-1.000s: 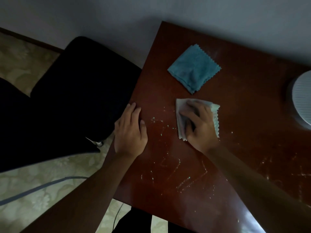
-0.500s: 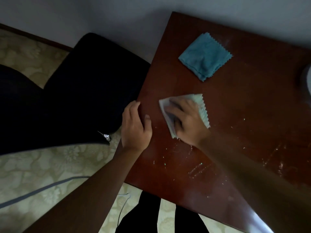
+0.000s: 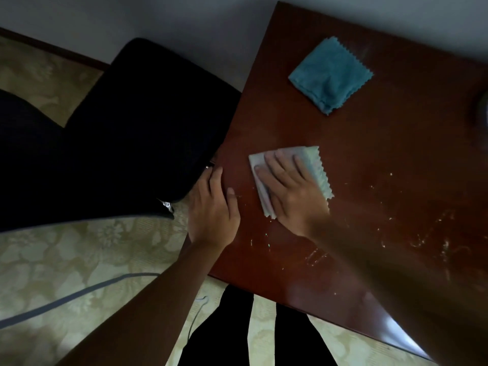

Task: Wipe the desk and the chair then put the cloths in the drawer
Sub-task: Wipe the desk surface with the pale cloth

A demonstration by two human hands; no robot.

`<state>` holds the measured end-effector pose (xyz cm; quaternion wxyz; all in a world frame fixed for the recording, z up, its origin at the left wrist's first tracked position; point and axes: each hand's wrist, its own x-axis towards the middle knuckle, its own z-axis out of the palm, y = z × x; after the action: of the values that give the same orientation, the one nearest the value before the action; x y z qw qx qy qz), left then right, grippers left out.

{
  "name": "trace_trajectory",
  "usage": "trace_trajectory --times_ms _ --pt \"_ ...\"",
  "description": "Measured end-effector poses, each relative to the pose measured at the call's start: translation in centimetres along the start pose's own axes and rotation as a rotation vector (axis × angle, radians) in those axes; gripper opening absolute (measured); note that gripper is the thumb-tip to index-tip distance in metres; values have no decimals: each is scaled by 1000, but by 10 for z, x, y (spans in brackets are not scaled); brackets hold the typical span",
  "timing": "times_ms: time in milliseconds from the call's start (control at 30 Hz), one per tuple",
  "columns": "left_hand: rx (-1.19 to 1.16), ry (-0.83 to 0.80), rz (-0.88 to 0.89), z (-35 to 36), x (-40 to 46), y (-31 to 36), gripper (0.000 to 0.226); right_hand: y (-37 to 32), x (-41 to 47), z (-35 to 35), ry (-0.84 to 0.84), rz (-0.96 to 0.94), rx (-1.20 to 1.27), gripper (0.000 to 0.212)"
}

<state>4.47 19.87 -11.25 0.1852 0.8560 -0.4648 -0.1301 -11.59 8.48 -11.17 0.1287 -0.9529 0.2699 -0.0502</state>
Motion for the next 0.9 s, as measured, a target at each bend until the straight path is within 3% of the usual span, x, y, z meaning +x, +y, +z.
trace_trajectory --times_ms 100,200,267,433,567,667,767,900 --pt "-38 16 -27 -1 2 3 45 31 35 -10 -102 30 -73 56" --pt "-47 30 -27 0 2 1 42 53 78 -14 -49 173 -137 58" --pt "-66 29 -37 0 2 0 41 32 72 -7 -37 223 -163 59" --pt "-97 29 -23 -2 1 -1 44 -50 -17 10 -83 79 -118 56" --pt "-133 13 -39 -4 1 0 48 -2 25 -3 -179 -69 -179 56" --pt "-145 17 -63 -7 0 0 48 34 73 -11 -126 74 -185 58" --pt "-149 6 -130 -9 -3 1 47 12 66 -4 -78 204 -189 60" --pt "-63 28 -140 -7 -9 2 47 -31 -17 4 -171 15 -180 57"
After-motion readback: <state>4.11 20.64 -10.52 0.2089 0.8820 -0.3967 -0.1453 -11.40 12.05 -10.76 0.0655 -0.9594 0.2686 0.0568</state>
